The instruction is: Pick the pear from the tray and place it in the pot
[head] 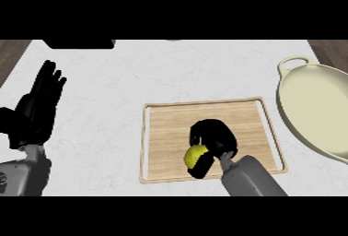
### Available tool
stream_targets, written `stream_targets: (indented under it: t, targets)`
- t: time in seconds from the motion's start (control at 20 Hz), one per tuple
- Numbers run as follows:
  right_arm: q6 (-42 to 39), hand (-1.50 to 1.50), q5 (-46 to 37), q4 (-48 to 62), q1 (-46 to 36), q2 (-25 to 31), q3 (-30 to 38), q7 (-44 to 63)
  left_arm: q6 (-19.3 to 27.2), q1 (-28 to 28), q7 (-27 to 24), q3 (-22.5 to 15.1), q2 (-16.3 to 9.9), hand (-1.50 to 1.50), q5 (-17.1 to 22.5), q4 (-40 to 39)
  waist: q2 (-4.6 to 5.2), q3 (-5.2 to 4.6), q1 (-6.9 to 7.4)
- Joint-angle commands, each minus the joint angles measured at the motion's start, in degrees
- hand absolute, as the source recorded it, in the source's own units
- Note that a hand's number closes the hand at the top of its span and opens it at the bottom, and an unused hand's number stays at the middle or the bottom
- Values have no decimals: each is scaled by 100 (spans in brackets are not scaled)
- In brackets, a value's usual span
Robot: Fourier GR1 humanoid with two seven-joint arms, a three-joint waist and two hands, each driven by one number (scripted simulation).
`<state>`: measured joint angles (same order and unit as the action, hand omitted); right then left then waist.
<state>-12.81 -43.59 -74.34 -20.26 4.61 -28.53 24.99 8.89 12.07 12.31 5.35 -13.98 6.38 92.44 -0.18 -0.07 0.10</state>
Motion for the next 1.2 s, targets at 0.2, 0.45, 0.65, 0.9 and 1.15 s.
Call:
stream_targets:
  t: [0.2,0.45,0.65,0.9,1.15]
  targets:
    - [132,150,-570,-326,531,-101,-33,-329,69,-222,351,-115,217,0,-204,601,10,7,-8]
    - [-270,150,-659,-2167,2013,1016,-1050,-876,-162,-516,-57,164,38,0,-35,255,-44,3,-125]
    - [-151,150,-565,-3689,3043,2124,-1258,-1453,67,-336,-26,46,197,0,-220,281,-34,5,-214]
    - [873,150,-601,-5170,3942,2193,-877,-1316,70,-332,110,195,86,0,-186,245,-56,12,-293]
    - [1518,150,-53,-6181,4242,2014,248,-1285,-51,-257,127,208,55,0,-86,252,-27,16,-259]
